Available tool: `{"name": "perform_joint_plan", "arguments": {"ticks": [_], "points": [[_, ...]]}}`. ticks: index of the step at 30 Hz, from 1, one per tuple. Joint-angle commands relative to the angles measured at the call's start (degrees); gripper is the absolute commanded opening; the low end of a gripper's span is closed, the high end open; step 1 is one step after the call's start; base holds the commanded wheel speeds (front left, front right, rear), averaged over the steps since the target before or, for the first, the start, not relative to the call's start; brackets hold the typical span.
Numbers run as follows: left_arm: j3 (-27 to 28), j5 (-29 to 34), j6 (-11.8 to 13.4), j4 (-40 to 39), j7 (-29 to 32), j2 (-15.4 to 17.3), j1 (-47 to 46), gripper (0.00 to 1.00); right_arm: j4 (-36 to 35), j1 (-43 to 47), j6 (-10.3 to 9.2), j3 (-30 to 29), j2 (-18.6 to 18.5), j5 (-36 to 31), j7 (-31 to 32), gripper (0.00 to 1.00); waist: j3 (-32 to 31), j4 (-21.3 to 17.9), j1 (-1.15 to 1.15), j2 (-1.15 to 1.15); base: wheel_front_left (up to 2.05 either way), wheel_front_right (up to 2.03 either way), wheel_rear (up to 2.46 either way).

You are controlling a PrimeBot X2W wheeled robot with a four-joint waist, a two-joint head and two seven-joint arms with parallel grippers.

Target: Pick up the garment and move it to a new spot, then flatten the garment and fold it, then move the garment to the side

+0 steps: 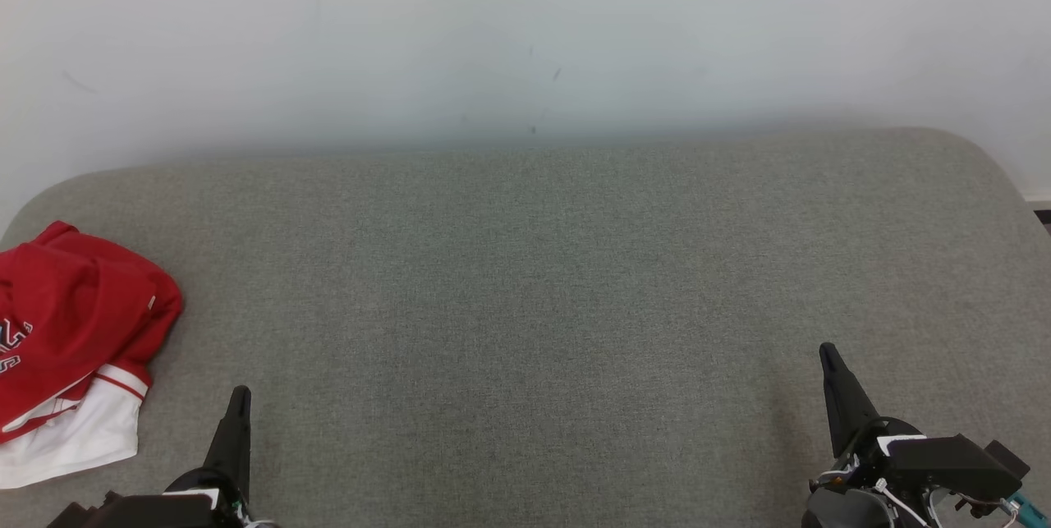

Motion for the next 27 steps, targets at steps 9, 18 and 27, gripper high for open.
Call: {"name": "perform_joint_plan", "arguments": {"ticks": [9, 18, 27], "points": [[0.2, -0.3, -0.2, -0.2, 0.0, 0.2, -0.4, 0.00, -0.1, 0.7, 0.06, 0.0, 0.0, 0.1, 0.2, 0.00, 0.0, 0.0, 0.00, 0.00, 0.00, 0.00, 0.00], [0.2, -0.3, -0.2, -0.2, 0.0, 0.2, -0.4, 0.00, -0.1, 0.7, 0.06, 0.0, 0.0, 0.1, 0.2, 0.00, 0.0, 0.0, 0.00, 0.00, 0.00, 0.00, 0.00], [0.2, -0.3, -0.2, -0.2, 0.0, 0.2, -0.4, 0.00, -0.1, 0.7, 0.06, 0.0, 0.0, 0.1, 0.2, 0.00, 0.0, 0.0, 0.00, 0.00, 0.00, 0.00, 0.00]]}}
